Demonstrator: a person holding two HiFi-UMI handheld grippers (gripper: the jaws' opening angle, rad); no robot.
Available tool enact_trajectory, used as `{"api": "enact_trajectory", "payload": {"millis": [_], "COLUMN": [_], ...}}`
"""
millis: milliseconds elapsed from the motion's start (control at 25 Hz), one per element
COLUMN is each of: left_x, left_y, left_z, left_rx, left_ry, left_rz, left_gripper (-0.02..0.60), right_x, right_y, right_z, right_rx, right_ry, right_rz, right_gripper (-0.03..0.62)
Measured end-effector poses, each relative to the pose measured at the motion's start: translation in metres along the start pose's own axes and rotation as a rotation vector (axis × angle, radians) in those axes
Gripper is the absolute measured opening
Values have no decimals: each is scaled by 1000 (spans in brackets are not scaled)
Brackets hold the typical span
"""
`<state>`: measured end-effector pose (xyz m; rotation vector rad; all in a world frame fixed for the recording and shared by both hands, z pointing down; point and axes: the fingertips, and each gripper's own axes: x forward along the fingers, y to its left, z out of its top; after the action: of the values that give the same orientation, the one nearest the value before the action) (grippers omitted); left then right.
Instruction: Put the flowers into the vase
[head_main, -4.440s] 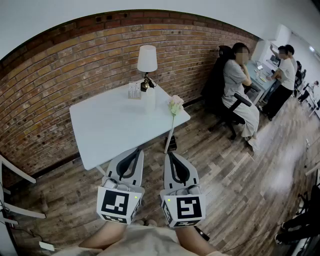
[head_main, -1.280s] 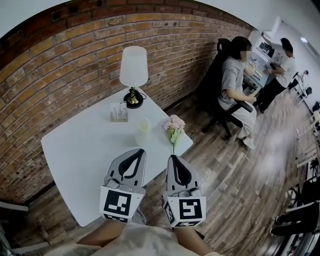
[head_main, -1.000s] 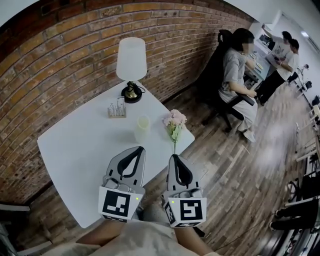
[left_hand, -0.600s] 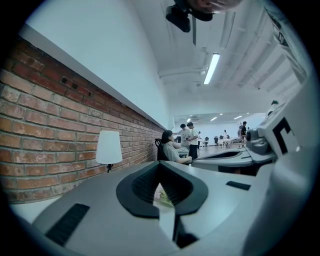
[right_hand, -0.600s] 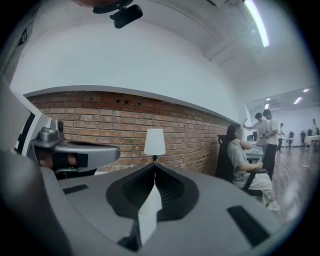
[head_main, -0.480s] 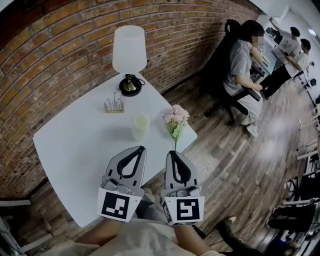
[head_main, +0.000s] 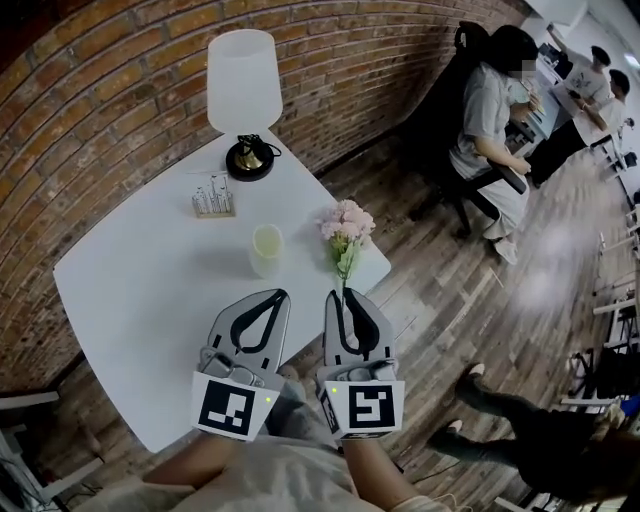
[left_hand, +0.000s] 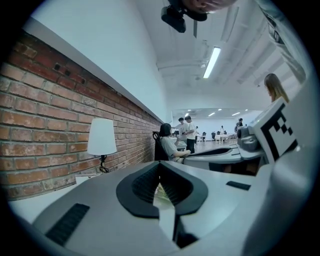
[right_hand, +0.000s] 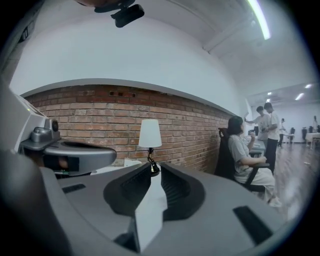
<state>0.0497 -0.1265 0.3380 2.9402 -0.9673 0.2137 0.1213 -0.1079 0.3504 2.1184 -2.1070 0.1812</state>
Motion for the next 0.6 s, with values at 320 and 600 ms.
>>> {"api": "enact_trajectory", "payload": {"millis": [320,600], "left_x": [20,33], "left_y": [-1,0], "left_z": [-9,-17], "left_rx": [24,34], "left_ry": [28,53], "left_rz": [-25,-35], "left_gripper": [9,9], "right_x": [26,49], "right_y": [-28,-51], "right_z": [-37,-70], "right_rx": [16,-1], "right_ry": [99,186], "right_rz": [-33,-54], "right_gripper": [68,89]}}
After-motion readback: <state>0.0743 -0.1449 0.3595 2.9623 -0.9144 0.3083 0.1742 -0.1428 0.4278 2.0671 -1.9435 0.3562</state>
